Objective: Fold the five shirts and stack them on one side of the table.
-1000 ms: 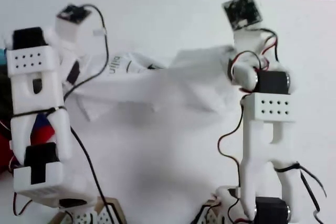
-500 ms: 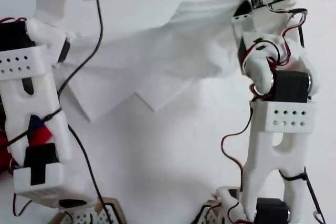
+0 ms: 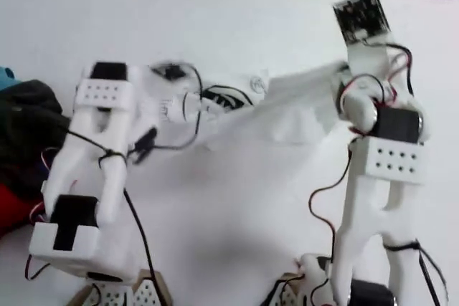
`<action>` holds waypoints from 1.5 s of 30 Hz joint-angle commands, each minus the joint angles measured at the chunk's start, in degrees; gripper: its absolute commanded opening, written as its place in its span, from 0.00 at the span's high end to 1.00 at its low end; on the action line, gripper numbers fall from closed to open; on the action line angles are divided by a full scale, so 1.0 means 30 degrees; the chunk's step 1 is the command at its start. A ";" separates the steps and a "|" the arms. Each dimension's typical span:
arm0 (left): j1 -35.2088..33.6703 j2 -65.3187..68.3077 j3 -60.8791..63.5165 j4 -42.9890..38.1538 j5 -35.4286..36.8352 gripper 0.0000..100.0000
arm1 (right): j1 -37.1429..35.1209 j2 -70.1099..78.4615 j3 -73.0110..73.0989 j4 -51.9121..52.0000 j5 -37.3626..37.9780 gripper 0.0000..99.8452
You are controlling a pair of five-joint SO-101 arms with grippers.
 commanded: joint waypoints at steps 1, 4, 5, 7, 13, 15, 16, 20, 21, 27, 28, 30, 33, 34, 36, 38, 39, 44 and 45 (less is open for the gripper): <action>-0.0176 -0.0938 0.1890 0.0762 -0.1905 0.97 | 0.0718 -0.2271 0.1348 0.0073 0.0117 0.98; -0.1055 -0.0967 0.2505 0.0821 -0.2813 0.91 | 0.0630 -0.3766 0.2960 -0.0015 0.0147 0.98; -0.1407 -0.0967 0.2476 0.0908 -0.3136 0.87 | 0.0425 -0.4176 0.3399 -0.0015 0.0147 0.98; -0.1993 -0.0996 0.2359 0.1260 -0.3985 0.77 | 0.0249 -0.4967 0.4278 -0.0015 0.0147 0.98; -0.4278 -0.1993 -0.0601 0.1407 -0.6359 0.75 | 0.0073 -0.6315 0.6857 -0.0044 0.0147 0.98; -0.4513 -0.2520 -0.2388 0.1348 -0.6447 0.75 | 0.0103 -0.6491 0.7502 -0.0044 0.0147 0.98; -0.4513 -0.2637 -0.3062 0.1289 -0.6212 0.75 | 0.0103 -0.6549 0.7736 -0.0044 0.0147 0.98; -0.2608 -0.1788 -0.2681 -0.0791 -0.3077 0.75 | 0.0161 -0.6930 0.8469 -0.0044 0.0117 0.98; -0.1934 -0.1231 -0.2183 -0.1788 -0.2374 0.75 | 0.0161 -0.7136 0.8674 -0.0044 0.0117 0.98; 0.0088 0.3165 -0.1480 -0.5421 -0.0557 0.75 | 0.0278 -0.8806 0.9612 -0.0044 0.0117 0.98; 0.0205 0.3810 -0.1363 -0.5128 -0.0586 0.75 | 0.0454 -0.9011 0.9670 -0.0044 0.0117 0.98; 0.0381 0.4864 -0.1333 -0.3751 -0.1465 0.75 | 0.0835 -0.9187 0.9641 -0.0044 0.0176 0.98; 0.0498 0.5304 -0.1275 -0.2022 -0.3458 0.75 | 0.1099 -0.9187 0.9670 -0.0044 0.1260 0.98; 0.0498 0.5304 -0.1275 -0.1670 -0.3868 0.75 | 0.1128 -0.9187 0.9670 -0.0044 0.1465 0.98; 0.0498 0.5333 -0.1245 -0.0996 -0.4601 0.75 | 0.1128 -0.9187 0.9670 -0.0044 0.1612 0.98; 0.0498 0.5392 -0.1245 -0.0293 -0.5128 0.75 | 0.1128 -0.9187 0.9670 -0.0044 0.1670 0.98; 0.0498 0.5421 -0.1245 -0.0147 -0.5216 0.75 | 0.1128 -0.9187 0.9670 -0.0044 0.1670 0.98; 0.0996 0.5304 0.0103 -0.1172 -0.5187 0.75 | 0.1128 -0.9187 0.9670 -0.0044 0.1670 0.98; 0.1172 0.5245 0.0220 -0.1436 -0.5187 0.75 | 0.1128 -0.9187 0.9670 -0.0044 0.1670 0.98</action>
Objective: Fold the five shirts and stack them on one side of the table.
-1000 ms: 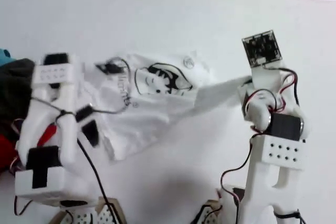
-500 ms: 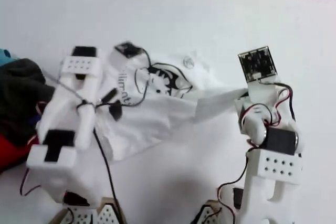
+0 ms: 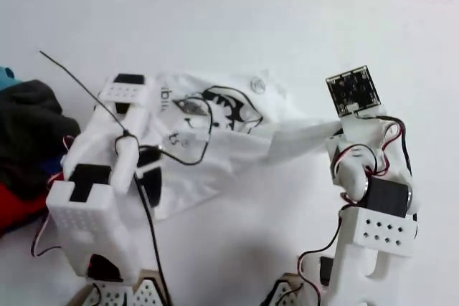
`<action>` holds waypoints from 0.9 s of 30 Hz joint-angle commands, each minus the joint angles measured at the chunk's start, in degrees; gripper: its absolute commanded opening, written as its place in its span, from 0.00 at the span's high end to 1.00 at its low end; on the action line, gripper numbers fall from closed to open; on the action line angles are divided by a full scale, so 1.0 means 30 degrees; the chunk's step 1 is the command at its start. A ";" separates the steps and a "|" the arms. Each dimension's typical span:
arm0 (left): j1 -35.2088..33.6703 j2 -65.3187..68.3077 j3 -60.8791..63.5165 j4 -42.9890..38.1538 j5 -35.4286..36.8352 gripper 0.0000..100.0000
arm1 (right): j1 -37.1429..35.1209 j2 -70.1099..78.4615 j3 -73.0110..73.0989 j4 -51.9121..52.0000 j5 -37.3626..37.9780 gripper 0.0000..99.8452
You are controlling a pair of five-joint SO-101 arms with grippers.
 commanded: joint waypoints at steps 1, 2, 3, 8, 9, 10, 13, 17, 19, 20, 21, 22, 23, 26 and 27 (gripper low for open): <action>0.0703 -0.0527 0.0132 -0.0645 -0.0088 0.75 | 0.0161 -0.0542 -0.0117 -0.0044 0.0117 0.98; 0.0733 -0.0733 -0.0103 -0.0821 -0.0059 0.75 | 0.0161 -0.0542 -0.0117 -0.0044 0.0147 0.98; 0.0791 -0.0938 -0.0337 -0.1084 0.0176 0.75 | 0.0161 -0.0542 -0.0117 -0.0044 0.0147 0.98; 0.0703 -0.1026 -0.0132 -0.3487 0.1289 0.75 | 0.0161 -0.0542 -0.0117 -0.0044 0.0147 0.98; 0.0674 -0.1026 0.0249 -0.3956 0.1407 0.75 | 0.0161 -0.0542 -0.0117 -0.0044 0.0147 0.98; 0.0674 -0.1026 0.0659 -0.4454 0.1582 0.75 | 0.0161 -0.0542 -0.0117 -0.0044 0.0147 0.98; 0.0967 -0.1084 0.2242 -0.5568 0.1670 0.75 | 0.0161 -0.0542 -0.0205 -0.0044 0.0147 0.98; 0.1875 -0.1231 0.4117 -0.5685 0.1553 0.77 | 0.0161 -0.0542 -0.0264 -0.0308 0.0176 0.98; 0.2227 -0.1260 0.4674 -0.5626 0.1524 0.81 | 0.0161 -0.0542 -0.0264 -0.0396 0.0176 0.98; 0.2374 -0.1260 0.4879 -0.5480 0.1524 0.82 | 0.0161 -0.0542 -0.0234 -0.0396 0.0176 0.98; 0.2491 -0.1260 0.4967 -0.5275 0.1553 0.83 | 0.0161 -0.0542 -0.0234 -0.0425 0.0176 0.98; 0.2608 -0.1260 0.4996 -0.5011 0.1641 0.83 | 0.0161 -0.0542 -0.0234 -0.0425 0.0176 0.98; 0.2696 -0.1260 0.4996 -0.4659 0.1670 0.83 | 0.0161 -0.0542 -0.0234 -0.0425 0.0176 0.98; 0.2696 -0.2374 0.5114 -0.4073 0.1670 0.83 | 0.0161 -0.0542 -0.0176 -0.0425 0.0176 0.98; 0.2696 -0.3048 0.5114 -0.3810 0.1641 0.83 | 0.0161 -0.0542 -0.0176 -0.0425 0.0176 0.98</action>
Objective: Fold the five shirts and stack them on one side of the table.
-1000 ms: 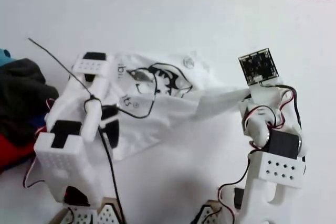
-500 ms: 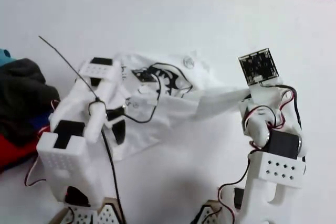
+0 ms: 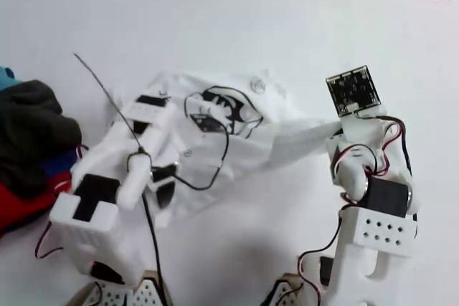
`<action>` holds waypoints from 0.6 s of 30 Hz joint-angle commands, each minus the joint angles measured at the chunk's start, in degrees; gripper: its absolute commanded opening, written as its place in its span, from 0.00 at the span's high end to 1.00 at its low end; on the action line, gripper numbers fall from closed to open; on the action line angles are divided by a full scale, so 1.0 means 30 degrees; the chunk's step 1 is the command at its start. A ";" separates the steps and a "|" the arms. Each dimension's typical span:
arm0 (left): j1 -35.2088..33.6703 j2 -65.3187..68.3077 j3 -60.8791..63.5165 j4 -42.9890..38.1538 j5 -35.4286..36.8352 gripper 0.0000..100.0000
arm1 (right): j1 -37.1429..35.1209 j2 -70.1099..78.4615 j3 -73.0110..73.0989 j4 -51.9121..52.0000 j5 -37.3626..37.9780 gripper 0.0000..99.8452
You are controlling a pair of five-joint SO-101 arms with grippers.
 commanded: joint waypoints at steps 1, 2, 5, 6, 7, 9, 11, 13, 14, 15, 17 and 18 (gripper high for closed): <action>0.0410 -0.2081 0.0513 0.1172 0.0117 0.83 | 0.0132 -0.0513 -0.0176 -0.0425 0.0176 0.98; 0.0410 -0.2872 0.0513 0.1377 0.0088 0.83 | 0.0103 -0.0513 -0.0176 -0.0425 0.0176 0.98; 0.0410 -0.4718 0.0601 0.1788 0.0029 0.81 | 0.0044 -0.0513 -0.0205 -0.0454 0.0176 0.98; 0.0410 -0.5040 0.0835 0.1817 0.0029 0.79 | 0.0044 -0.0513 -0.0234 -0.0454 0.0176 0.98; 0.0410 -0.5304 0.1216 0.1817 0.0088 0.77 | 0.0044 -0.0513 -0.0234 -0.0454 0.0176 0.98; 0.0440 -0.5626 0.2242 0.1553 0.0147 0.75 | 0.0044 -0.0513 -0.0234 -0.0454 0.0176 0.98; 0.0527 -0.5919 0.3385 0.0938 0.0147 0.75 | 0.0044 -0.0513 -0.0234 -0.0454 0.0176 0.98; 0.0821 -0.6300 0.4586 0.0234 0.0147 0.75 | 0.0044 -0.0513 -0.0234 -0.0454 0.0176 0.98; 0.1114 -0.6505 0.5231 -0.0264 0.0176 0.75 | 0.0044 -0.0513 -0.0234 -0.0454 0.0176 0.98; 0.1407 -0.6711 0.5875 -0.0908 0.0176 0.75 | 0.0044 -0.0513 -0.0234 -0.0454 0.0176 0.98; 0.1963 -0.6857 0.6901 -0.2432 0.0527 0.75 | 0.0044 -0.0513 -0.0234 -0.0454 0.0176 0.98; 0.2227 -0.6857 0.7311 -0.3136 0.0879 0.75 | 0.0044 -0.0513 -0.0234 -0.0454 0.0176 0.98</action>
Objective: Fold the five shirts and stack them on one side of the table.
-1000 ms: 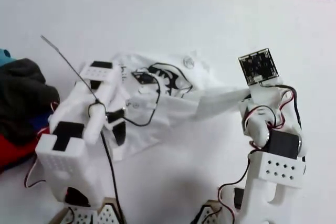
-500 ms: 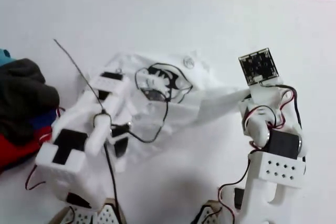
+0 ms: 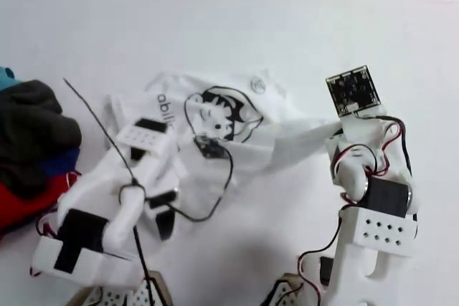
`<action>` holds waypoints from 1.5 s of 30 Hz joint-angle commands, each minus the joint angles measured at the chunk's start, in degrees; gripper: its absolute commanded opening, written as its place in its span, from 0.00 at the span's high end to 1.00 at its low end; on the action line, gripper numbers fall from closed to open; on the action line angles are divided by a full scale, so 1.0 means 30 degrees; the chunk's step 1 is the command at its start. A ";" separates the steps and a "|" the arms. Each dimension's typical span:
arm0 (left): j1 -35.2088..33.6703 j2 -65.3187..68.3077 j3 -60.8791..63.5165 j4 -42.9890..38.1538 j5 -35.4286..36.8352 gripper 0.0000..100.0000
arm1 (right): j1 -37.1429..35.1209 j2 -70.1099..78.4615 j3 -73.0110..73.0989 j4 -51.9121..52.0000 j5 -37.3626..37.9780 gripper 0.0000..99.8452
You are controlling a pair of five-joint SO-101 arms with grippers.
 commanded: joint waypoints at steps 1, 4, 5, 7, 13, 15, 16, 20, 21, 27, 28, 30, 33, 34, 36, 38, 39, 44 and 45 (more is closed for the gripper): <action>0.1026 -0.0762 0.1187 -0.2286 0.0967 0.75 | 0.0044 -0.0513 -0.0234 -0.0425 0.0176 0.98; 0.1377 -0.0234 0.1538 -0.3311 0.1641 0.75 | 0.0015 -0.0513 -0.0234 -0.0425 0.0176 0.98; 0.1348 0.0000 0.1480 -0.3487 0.1729 0.75 | 0.0015 -0.0513 -0.0234 -0.0425 0.0176 0.98; 0.1231 0.0557 0.1216 -0.3780 0.1729 0.75 | 0.0015 -0.0542 -0.0234 -0.0396 0.0176 0.98; 0.1377 0.1934 0.0073 -0.3458 0.2051 0.75 | 0.0015 -0.0571 -0.0234 -0.0396 0.0176 0.98; 0.1377 0.2403 -0.0132 -0.3106 0.2227 0.75 | 0.0015 -0.0601 -0.0234 -0.0396 0.0176 0.98; 0.1377 0.2608 -0.0161 -0.2960 0.2227 0.75 | 0.0015 -0.0630 -0.0234 -0.0396 0.0176 0.98; 0.1407 0.2872 -0.0073 -0.2637 0.2110 0.81 | 0.0015 -0.0659 -0.0234 -0.0396 0.0176 0.98; 0.1407 0.2842 -0.0073 -0.2608 0.2110 0.85 | 0.0015 -0.0601 -0.0234 -0.0396 0.0176 0.98; 0.1407 0.2784 -0.0601 -0.2491 0.2256 0.98 | 0.0015 -0.0513 -0.0117 -0.0396 0.0029 0.98; 0.1319 0.2784 -0.0894 -0.2286 0.2286 0.97 | 0.0015 -0.0513 -0.0117 -0.0396 0.0029 0.98; 0.1231 0.2784 -0.1890 -0.1319 0.2286 0.97 | 0.0015 -0.0484 0.0029 -0.0484 0.0029 0.98; 0.0879 0.2725 -0.4557 0.1201 0.2286 0.97 | -0.0366 -0.0278 0.0879 -0.1832 0.0000 0.98; 0.0527 0.2520 -0.5670 0.2051 0.2286 0.97 | -0.0542 0.0073 0.1201 -0.2535 0.0000 0.98; -0.0557 0.1553 -0.7927 0.3604 0.2168 0.97 | -0.0835 0.1451 0.1319 -0.3824 -0.0029 0.98; -0.1993 0.0205 -1.0447 0.5128 0.2051 0.97 | -0.0864 0.3326 -0.0029 -0.4322 -0.0586 0.98; -0.2696 -0.0469 -1.1736 0.5890 0.1670 0.97 | -0.0835 0.4234 -0.1319 -0.4029 -0.1201 0.98; -0.5685 -0.2139 -1.6366 0.8410 0.0234 0.97 | -0.1363 0.8571 -1.0374 0.0454 -0.3429 0.98; -0.6271 -0.2227 -1.6718 0.8410 0.0234 0.97 | -0.1568 0.9333 -1.2103 0.1245 -0.3575 0.98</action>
